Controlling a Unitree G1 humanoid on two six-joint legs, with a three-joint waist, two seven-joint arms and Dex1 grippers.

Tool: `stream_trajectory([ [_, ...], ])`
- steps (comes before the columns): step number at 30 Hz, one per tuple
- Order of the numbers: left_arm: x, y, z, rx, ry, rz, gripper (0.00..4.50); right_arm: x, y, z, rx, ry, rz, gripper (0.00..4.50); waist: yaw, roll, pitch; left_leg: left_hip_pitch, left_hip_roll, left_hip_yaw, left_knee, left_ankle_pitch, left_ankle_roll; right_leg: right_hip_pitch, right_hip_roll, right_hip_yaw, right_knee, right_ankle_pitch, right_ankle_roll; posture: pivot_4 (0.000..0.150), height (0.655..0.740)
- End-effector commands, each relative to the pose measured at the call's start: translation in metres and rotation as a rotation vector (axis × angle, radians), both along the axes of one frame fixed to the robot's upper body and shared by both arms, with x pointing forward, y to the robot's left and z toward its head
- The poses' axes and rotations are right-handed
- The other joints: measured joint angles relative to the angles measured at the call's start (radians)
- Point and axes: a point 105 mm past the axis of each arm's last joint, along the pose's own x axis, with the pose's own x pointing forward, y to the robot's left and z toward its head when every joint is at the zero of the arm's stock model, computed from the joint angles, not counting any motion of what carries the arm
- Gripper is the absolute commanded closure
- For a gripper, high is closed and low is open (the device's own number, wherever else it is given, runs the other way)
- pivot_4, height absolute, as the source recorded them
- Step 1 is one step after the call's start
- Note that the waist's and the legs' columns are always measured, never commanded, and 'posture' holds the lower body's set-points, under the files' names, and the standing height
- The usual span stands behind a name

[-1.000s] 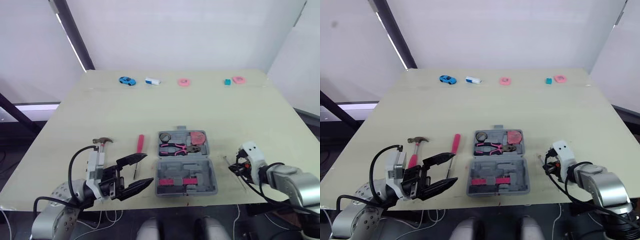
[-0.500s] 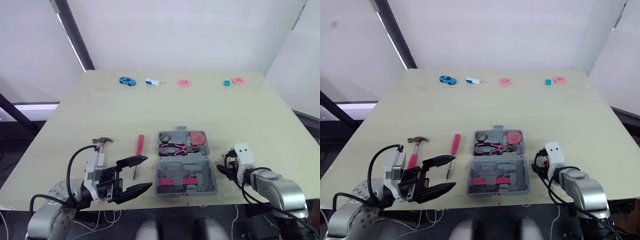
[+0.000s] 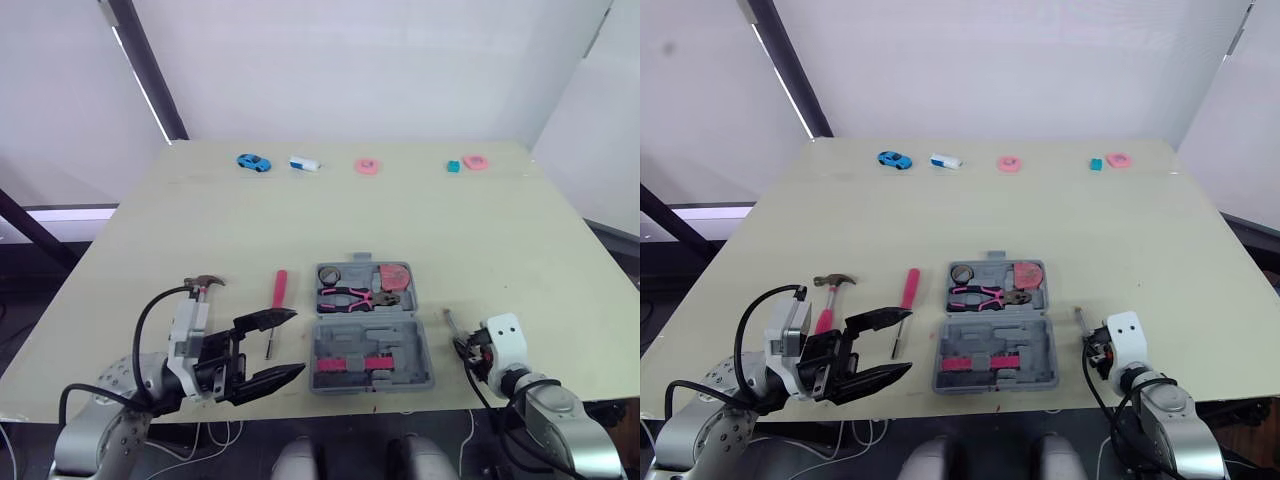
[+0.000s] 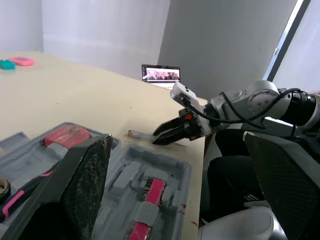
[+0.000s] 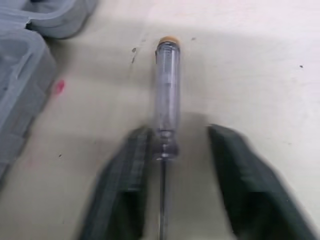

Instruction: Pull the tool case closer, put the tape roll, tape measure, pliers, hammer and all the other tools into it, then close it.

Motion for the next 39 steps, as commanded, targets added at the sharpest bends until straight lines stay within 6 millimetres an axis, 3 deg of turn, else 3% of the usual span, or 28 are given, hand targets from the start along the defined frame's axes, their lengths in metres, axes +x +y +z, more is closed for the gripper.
stream_trajectory([
  [1,-0.002,-0.001,0.01,0.001,-0.042,-0.031,0.0,0.002,0.0,0.002,0.003,-0.027,-0.001,4.37,0.0,0.0,0.0,0.0,0.0,0.0,0.0,0.0,0.0,0.0,0.0,0.0,0.0,0.0,0.0,0.15,0.74],
  [6,-0.002,-0.001,0.013,-0.005,-0.046,-0.034,0.0,0.004,0.003,0.014,0.0,-0.085,0.054,4.45,0.0,0.0,0.0,0.0,0.0,0.0,0.0,0.0,0.0,0.0,0.0,0.0,0.0,0.0,0.0,0.15,0.74],
  [12,-0.004,0.01,0.022,-0.023,-0.047,-0.02,0.0,0.0,0.043,0.091,-0.057,-0.219,0.501,4.45,-0.004,0.003,0.002,-0.001,0.0,0.002,0.0,0.0,0.0,-0.002,0.0,0.002,0.001,0.0,0.0,0.15,0.74],
  [14,-0.004,0.019,0.025,-0.012,-0.042,-0.003,0.0,-0.009,0.061,0.111,-0.136,-0.188,0.707,4.45,-0.003,0.003,0.002,-0.001,0.0,0.001,-0.001,0.0,0.0,-0.003,0.001,0.002,0.001,0.0,0.0,0.15,0.74],
  [17,-0.004,0.033,0.028,0.001,-0.041,0.032,0.0,-0.006,0.081,0.131,-0.199,-0.108,0.817,4.45,0.0,0.002,0.002,-0.001,0.0,0.0,-0.003,0.0,0.0,-0.004,0.001,0.001,0.001,-0.001,-0.002,0.15,0.74],
  [23,-0.01,0.052,0.023,0.046,-0.014,0.063,0.0,-0.001,0.124,0.137,-0.366,0.017,1.004,4.45,-0.001,0.003,0.003,-0.004,0.001,-0.001,-0.003,0.0,0.0,-0.008,0.001,-0.001,0.002,0.0,-0.009,0.15,0.74],
  [26,-0.012,0.058,0.021,0.06,-0.001,0.074,0.0,0.012,0.136,0.129,-0.491,0.057,1.052,4.45,0.0,0.003,0.003,-0.016,0.001,-0.001,0.0,0.0,0.0,-0.016,0.0,-0.005,0.002,0.0,-0.009,0.15,0.74],
  [31,-0.011,0.069,0.017,0.09,0.016,0.1,0.0,0.024,0.161,0.116,-0.55,0.056,1.12,4.45,-0.002,0.003,0.003,-0.018,0.0,0.001,0.001,0.0,0.0,-0.017,0.0,-0.005,0.002,0.0,-0.009,0.15,0.74],
  [39,-0.012,0.083,0.009,0.117,0.045,0.105,0.0,0.032,0.177,0.091,-0.631,0.065,1.244,4.45,-0.002,0.003,0.003,-0.017,0.0,0.001,0.001,0.0,0.0,-0.017,0.0,-0.006,0.005,0.0,-0.009,0.15,0.74],
])
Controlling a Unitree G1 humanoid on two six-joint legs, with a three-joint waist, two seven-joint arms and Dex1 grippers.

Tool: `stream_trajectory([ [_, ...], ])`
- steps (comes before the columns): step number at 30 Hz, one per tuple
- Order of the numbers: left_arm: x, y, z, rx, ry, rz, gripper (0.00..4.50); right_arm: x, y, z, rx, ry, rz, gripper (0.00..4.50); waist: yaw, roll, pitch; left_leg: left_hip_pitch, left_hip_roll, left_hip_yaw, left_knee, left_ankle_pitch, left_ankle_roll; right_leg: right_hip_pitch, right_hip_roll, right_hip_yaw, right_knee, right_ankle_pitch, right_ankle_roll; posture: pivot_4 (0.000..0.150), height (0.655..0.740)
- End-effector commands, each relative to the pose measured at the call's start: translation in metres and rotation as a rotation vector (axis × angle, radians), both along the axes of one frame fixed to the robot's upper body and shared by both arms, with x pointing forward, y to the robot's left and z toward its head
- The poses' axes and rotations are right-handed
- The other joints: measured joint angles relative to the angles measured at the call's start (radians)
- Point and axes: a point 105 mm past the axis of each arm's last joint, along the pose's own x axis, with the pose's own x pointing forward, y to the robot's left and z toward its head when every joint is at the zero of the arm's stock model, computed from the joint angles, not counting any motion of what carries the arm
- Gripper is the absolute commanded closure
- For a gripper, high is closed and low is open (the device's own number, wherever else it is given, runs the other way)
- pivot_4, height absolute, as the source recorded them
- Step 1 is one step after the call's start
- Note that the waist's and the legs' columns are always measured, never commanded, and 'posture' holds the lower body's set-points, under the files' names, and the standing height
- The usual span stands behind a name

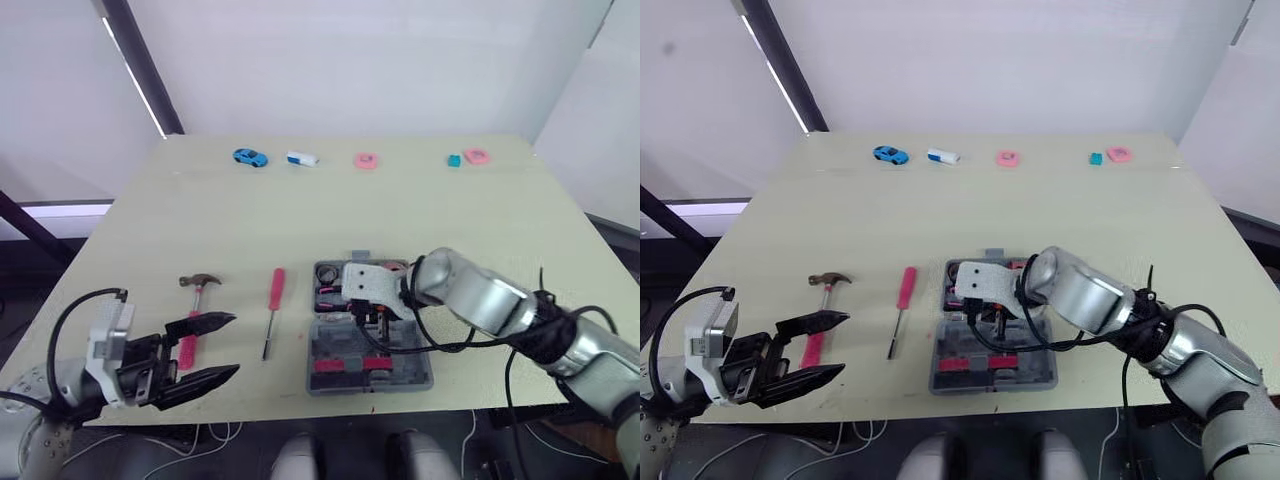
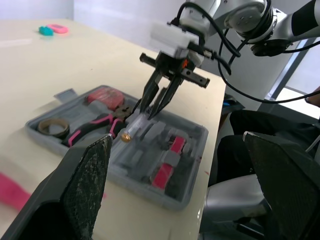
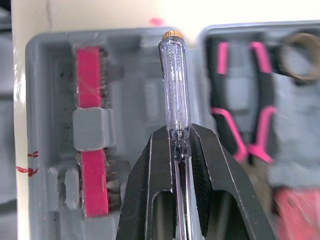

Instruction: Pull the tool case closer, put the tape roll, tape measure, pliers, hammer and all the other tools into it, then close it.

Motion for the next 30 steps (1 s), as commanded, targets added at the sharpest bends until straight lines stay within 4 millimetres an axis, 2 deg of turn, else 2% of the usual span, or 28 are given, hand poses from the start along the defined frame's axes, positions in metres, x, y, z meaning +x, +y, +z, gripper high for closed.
stream_trajectory([
  [1,-0.002,0.006,0.004,0.029,-0.025,-0.016,0.0,0.002,0.007,0.006,-0.014,-0.047,0.074,4.45,0.001,0.0,0.0,0.0,0.0,0.0,0.0,0.0,0.0,0.0,0.0,0.0,0.0,0.0,0.0,0.15,0.74],
  [12,-0.005,0.003,-0.002,0.045,-0.028,-0.057,0.0,0.01,0.006,-0.004,-0.051,-0.042,0.048,4.45,0.0,0.0,0.0,0.0,0.0,0.0,0.0,0.0,0.0,0.0,0.0,0.0,0.001,0.0,0.0,0.15,0.74],
  [30,-0.006,0.003,-0.009,0.051,-0.029,-0.057,0.0,0.003,0.011,-0.011,-0.058,-0.009,0.008,4.45,-0.001,0.0,0.0,0.0,0.0,0.0,0.0,0.0,0.0,0.0,0.0,0.0,0.001,0.0,0.0,0.15,0.74],
])
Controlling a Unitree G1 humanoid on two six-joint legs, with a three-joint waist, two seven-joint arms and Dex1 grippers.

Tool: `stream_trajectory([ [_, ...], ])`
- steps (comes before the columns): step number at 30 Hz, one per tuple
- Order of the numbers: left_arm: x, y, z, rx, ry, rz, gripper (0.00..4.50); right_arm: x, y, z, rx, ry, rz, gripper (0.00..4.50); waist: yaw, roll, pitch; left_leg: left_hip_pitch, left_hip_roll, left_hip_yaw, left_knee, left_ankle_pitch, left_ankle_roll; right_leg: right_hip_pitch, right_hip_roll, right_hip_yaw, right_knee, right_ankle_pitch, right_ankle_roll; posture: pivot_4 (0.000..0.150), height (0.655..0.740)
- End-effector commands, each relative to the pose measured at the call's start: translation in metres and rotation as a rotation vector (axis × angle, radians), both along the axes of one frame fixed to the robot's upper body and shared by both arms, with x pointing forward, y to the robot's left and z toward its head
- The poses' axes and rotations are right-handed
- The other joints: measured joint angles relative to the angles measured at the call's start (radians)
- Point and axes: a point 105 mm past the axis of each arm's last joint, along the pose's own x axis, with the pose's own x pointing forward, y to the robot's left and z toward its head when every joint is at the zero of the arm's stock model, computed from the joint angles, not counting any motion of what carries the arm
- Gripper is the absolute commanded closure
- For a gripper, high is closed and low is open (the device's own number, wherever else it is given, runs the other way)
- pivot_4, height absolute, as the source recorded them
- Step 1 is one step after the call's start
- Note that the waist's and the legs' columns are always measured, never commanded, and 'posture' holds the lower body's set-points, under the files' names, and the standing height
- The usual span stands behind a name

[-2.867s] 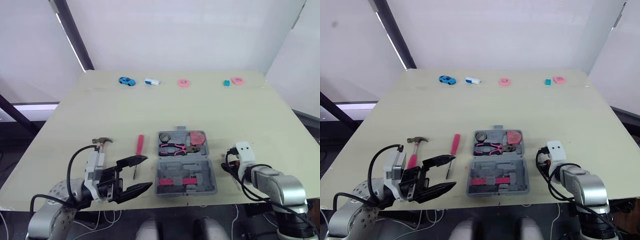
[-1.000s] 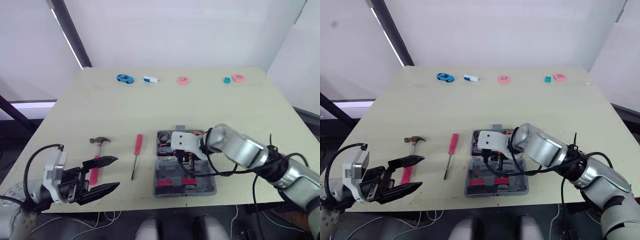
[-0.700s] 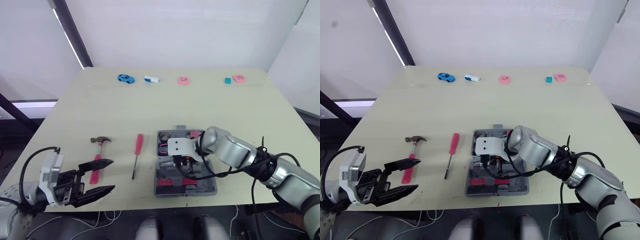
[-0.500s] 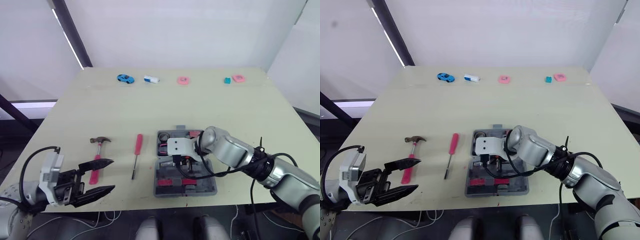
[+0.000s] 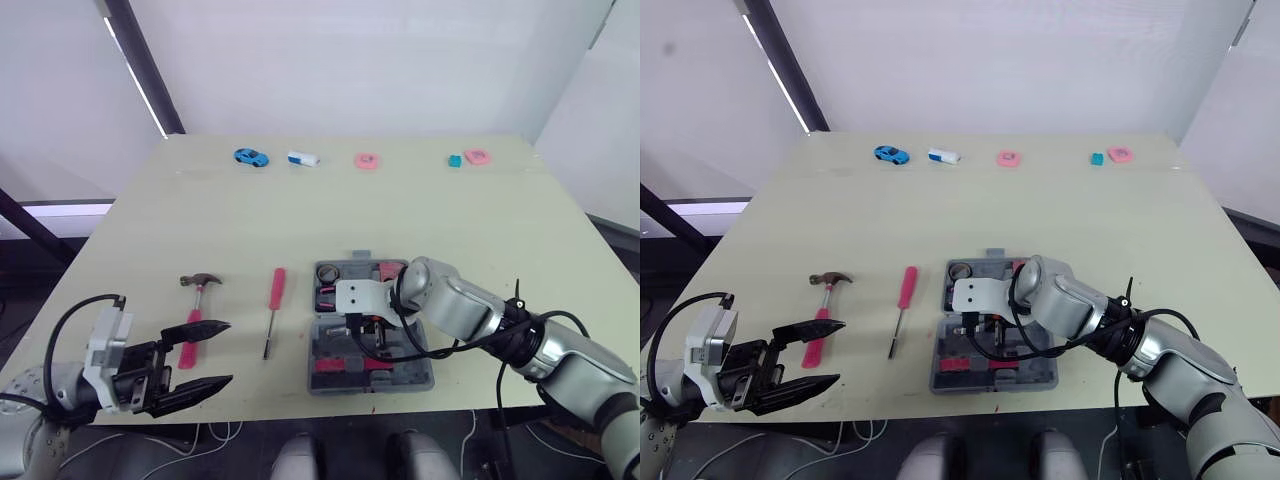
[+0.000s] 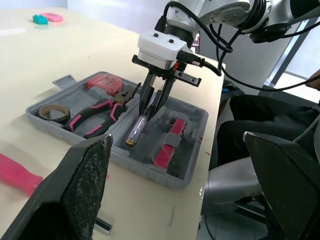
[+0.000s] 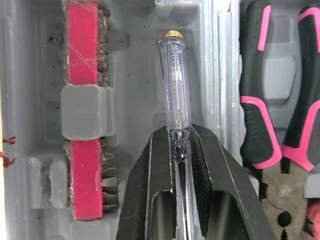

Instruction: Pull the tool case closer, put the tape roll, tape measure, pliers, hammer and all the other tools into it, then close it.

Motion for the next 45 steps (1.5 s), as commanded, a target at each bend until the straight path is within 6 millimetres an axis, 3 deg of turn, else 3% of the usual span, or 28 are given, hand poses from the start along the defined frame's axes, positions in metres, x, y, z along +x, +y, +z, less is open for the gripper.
stream_trajectory([
  [1,-0.004,0.0,0.002,0.002,-0.02,-0.025,0.0,0.001,0.006,0.009,0.037,-0.022,0.001,4.45,0.0,0.0,0.0,0.0,0.0,0.0,0.0,0.0,0.0,0.0,0.0,0.0,0.0,0.0,0.0,0.15,0.74],
  [29,-0.001,-0.007,0.001,-0.01,-0.023,-0.031,0.0,0.007,0.009,0.007,0.064,-0.018,-0.045,4.45,0.0,0.0,0.0,0.0,0.0,0.0,0.0,0.0,0.0,0.0,0.0,0.0,0.0,0.0,0.001,0.15,0.74],
  [30,-0.001,-0.007,0.001,-0.01,-0.022,-0.03,0.0,0.007,0.009,0.008,0.066,-0.017,-0.044,3.52,0.0,0.0,0.0,0.0,0.0,0.0,0.0,0.0,0.0,0.0,0.0,0.0,0.0,0.0,0.001,0.15,0.74],
  [31,-0.001,-0.007,0.001,-0.01,-0.022,-0.03,0.0,0.006,0.009,0.008,0.068,-0.016,-0.043,3.36,0.0,0.0,0.0,0.0,0.0,0.0,0.0,0.0,0.0,0.0,0.0,0.0,0.0,0.0,0.001,0.15,0.74],
  [33,-0.001,-0.007,0.001,-0.011,-0.021,-0.03,0.0,0.008,0.01,0.01,0.079,-0.025,-0.046,2.62,0.0,0.0,0.0,0.0,0.0,0.0,0.0,0.0,0.0,0.0,0.0,0.0,0.0,0.0,0.001,0.15,0.74],
  [40,0.0,-0.011,0.001,-0.016,-0.023,-0.03,0.0,0.007,0.01,0.019,0.125,-0.022,-0.044,2.62,0.0,0.0,0.0,0.0,0.0,0.0,0.0,0.001,-0.001,0.0,0.0,0.0,0.001,0.0,0.0,0.15,0.74],
  [43,0.001,-0.013,0.002,-0.019,-0.025,-0.03,0.0,0.001,0.008,0.03,0.231,0.017,-0.052,2.62,0.003,-0.001,0.0,0.0,0.0,-0.001,0.0,0.001,-0.001,0.0,0.0,0.0,0.0,0.002,0.003,0.15,0.74],
  [45,0.001,-0.016,0.004,-0.029,-0.03,-0.03,0.0,-0.003,0.005,0.04,0.39,0.039,-0.02,2.62,0.006,-0.001,-0.001,0.0,0.0,-0.001,0.0,0.001,-0.001,0.001,0.0,0.0,0.0,0.002,0.003,0.15,0.74],
])
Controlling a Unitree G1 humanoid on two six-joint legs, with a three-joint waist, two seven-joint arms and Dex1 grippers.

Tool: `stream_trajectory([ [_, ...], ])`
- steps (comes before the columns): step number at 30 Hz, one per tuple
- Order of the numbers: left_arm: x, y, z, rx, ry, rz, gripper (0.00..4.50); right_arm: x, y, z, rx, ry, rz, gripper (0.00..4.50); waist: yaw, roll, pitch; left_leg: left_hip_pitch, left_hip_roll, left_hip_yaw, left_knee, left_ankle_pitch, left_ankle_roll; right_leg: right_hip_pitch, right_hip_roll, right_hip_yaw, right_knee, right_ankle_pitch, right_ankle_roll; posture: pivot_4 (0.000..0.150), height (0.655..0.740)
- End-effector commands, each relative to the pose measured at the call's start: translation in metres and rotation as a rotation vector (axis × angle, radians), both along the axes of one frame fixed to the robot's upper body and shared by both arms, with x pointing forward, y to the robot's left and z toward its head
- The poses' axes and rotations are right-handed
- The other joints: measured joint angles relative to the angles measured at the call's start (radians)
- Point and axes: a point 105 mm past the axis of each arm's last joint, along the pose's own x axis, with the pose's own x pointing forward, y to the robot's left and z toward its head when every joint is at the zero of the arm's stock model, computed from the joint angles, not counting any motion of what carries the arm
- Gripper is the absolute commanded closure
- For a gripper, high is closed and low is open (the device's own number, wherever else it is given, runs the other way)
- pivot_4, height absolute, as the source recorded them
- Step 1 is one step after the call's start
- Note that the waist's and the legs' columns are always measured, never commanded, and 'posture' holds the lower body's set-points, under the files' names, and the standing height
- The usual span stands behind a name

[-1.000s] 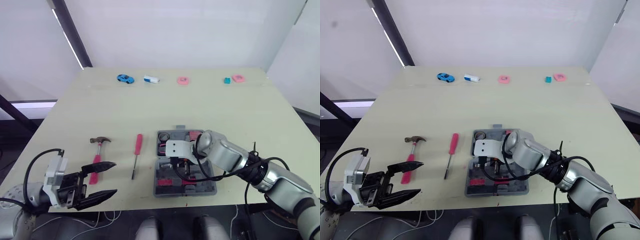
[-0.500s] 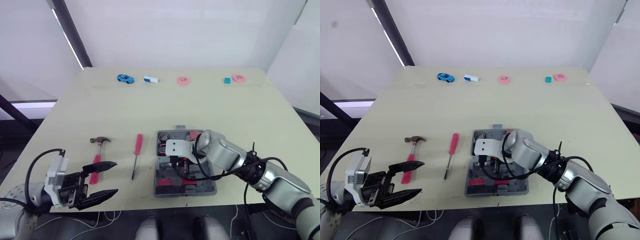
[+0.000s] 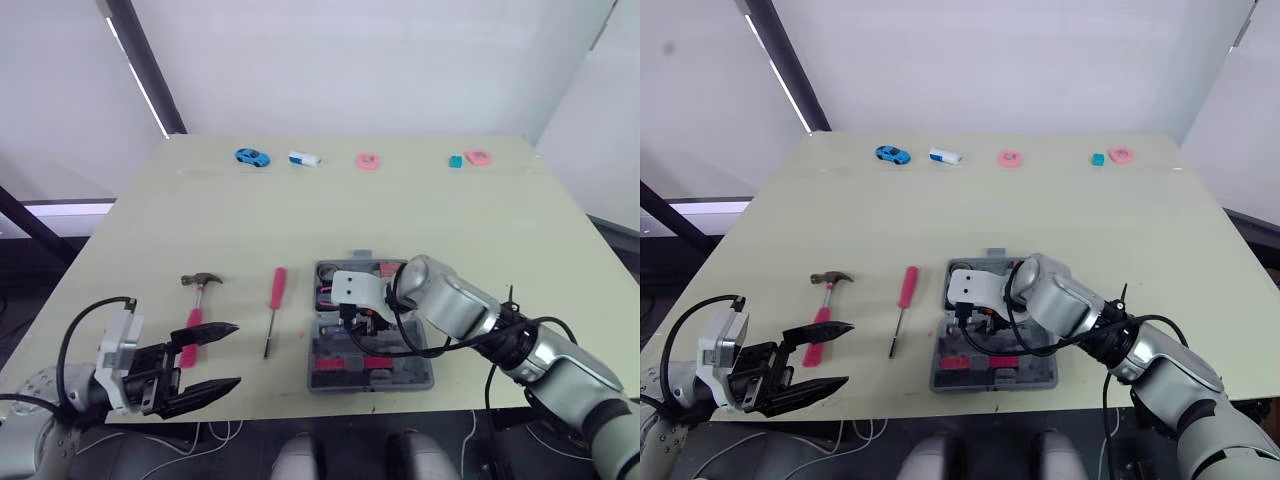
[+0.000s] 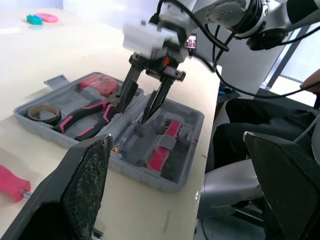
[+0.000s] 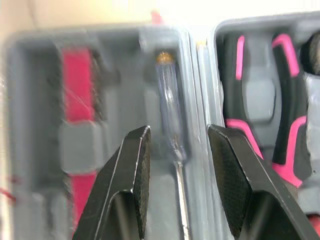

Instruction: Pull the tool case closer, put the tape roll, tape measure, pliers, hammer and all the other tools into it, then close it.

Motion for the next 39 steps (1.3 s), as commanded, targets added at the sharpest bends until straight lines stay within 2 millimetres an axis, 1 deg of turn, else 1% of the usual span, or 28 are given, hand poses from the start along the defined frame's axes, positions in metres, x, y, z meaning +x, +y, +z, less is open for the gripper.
stream_trajectory([
  [1,-0.001,-0.007,0.008,-0.014,-0.035,-0.013,0.0,-0.006,-0.001,0.028,0.261,-0.023,0.058,2.62,0.002,-0.001,0.0,0.0,0.0,-0.001,0.0,0.0,0.0,0.001,0.0,-0.001,-0.001,0.0,0.0,0.15,0.74],
  [2,0.0,-0.007,0.008,-0.016,-0.036,-0.012,0.0,-0.007,-0.003,0.03,0.296,-0.029,0.065,2.62,0.002,-0.001,0.0,0.0,0.0,-0.001,0.0,0.0,0.0,0.001,0.0,-0.001,-0.001,0.0,0.0,0.15,0.74],
  [4,0.0,-0.009,0.008,-0.02,-0.036,-0.012,0.0,-0.005,-0.005,0.032,0.442,0.01,0.008,2.62,0.0,-0.001,-0.001,0.0,0.0,-0.001,0.0,0.0,0.0,0.001,0.0,-0.001,-0.001,0.0,0.0,0.15,0.74],
  [6,0.0,-0.01,0.008,-0.02,-0.036,-0.013,0.0,0.0,-0.009,0.03,0.531,0.019,-0.038,2.62,-0.003,-0.001,-0.001,0.001,0.0,-0.001,0.0,0.0,0.0,0.001,0.0,0.0,0.0,0.0,0.0,0.15,0.74],
  [8,0.001,-0.011,0.007,-0.022,-0.035,-0.014,0.0,0.004,-0.018,0.01,0.526,0.005,-0.064,3.0,-0.003,-0.001,-0.001,0.002,0.0,-0.001,0.0,0.0,0.0,0.001,0.001,0.0,0.001,0.0,0.0,0.15,0.74],
  [9,0.002,-0.012,0.007,-0.024,-0.035,-0.015,0.0,0.001,-0.021,0.001,0.517,0.011,-0.045,3.34,-0.001,-0.001,-0.001,0.003,0.0,-0.001,0.0,0.0,0.0,0.002,0.001,0.0,0.001,0.0,0.0,0.15,0.74],
  [10,0.003,-0.014,0.007,-0.027,-0.037,-0.019,0.0,0.001,-0.023,-0.007,0.536,0.015,-0.059,3.87,-0.001,-0.001,-0.001,0.003,0.0,-0.002,0.0,0.0,0.0,0.003,0.001,0.0,0.0,0.0,0.0,0.15,0.74],
  [12,0.005,-0.017,0.008,-0.032,-0.039,-0.023,0.0,0.002,-0.025,-0.017,0.549,-0.006,-0.061,4.47,0.0,-0.002,-0.001,0.003,0.0,-0.001,0.0,0.0,0.0,0.003,0.001,0.0,0.0,0.0,0.0,0.15,0.74],
  [13,0.005,-0.017,0.008,-0.032,-0.039,-0.025,0.0,0.001,-0.026,-0.021,0.547,-0.012,-0.057,4.47,0.0,-0.001,-0.001,0.003,0.0,-0.001,0.001,0.0,0.0,0.003,0.001,0.0,0.0,0.0,0.0,0.15,0.74],
  [20,0.003,-0.017,0.008,-0.028,-0.034,-0.03,0.0,0.0,-0.024,-0.032,0.537,-0.027,-0.038,4.47,-0.003,-0.001,-0.001,0.003,0.0,-0.002,0.001,0.0,0.0,0.003,0.002,0.0,0.001,0.0,0.0,0.15,0.74],
  [26,0.004,-0.017,0.008,-0.023,-0.034,-0.03,0.0,0.005,-0.025,-0.041,0.509,-0.035,-0.038,4.47,-0.001,-0.001,-0.001,0.003,0.0,-0.001,0.001,0.0,0.0,0.003,0.002,0.0,0.0,0.0,0.0,0.15,0.74],
  [31,0.005,-0.017,0.007,-0.02,-0.035,-0.026,0.0,0.007,-0.032,-0.063,0.405,-0.016,-0.037,4.47,-0.001,-0.001,-0.001,0.003,0.0,-0.001,0.001,0.0,0.0,0.003,0.002,0.0,0.0,0.0,0.0,0.15,0.74],
  [34,0.005,-0.018,0.006,-0.019,-0.033,-0.022,0.0,0.006,-0.041,-0.086,0.297,0.036,-0.062,4.47,-0.002,-0.001,-0.001,0.004,0.0,-0.001,0.001,0.0,0.0,0.004,0.002,0.0,0.001,0.0,0.0,0.15,0.74],
  [37,0.005,-0.018,0.005,-0.017,-0.031,-0.017,0.0,0.002,-0.047,-0.104,0.21,0.085,-0.067,4.47,-0.002,-0.002,-0.003,0.009,0.0,-0.001,0.0,0.0,0.0,0.009,0.002,0.0,0.0,0.0,-0.001,0.15,0.74],
  [38,0.005,-0.018,0.005,-0.017,-0.029,-0.015,0.0,0.002,-0.048,-0.107,0.199,0.098,-0.078,4.47,-0.002,-0.002,-0.003,0.014,0.0,-0.001,0.0,0.0,0.0,0.014,0.002,0.001,0.0,-0.002,-0.004,0.15,0.74],
  [39,0.005,-0.018,0.004,-0.018,-0.027,-0.012,0.0,0.002,-0.049,-0.11,0.189,0.109,-0.087,4.47,-0.002,-0.002,-0.004,0.019,0.0,-0.001,-0.001,0.0,0.0,0.018,0.002,0.001,0.0,-0.002,-0.004,0.15,0.74],
])
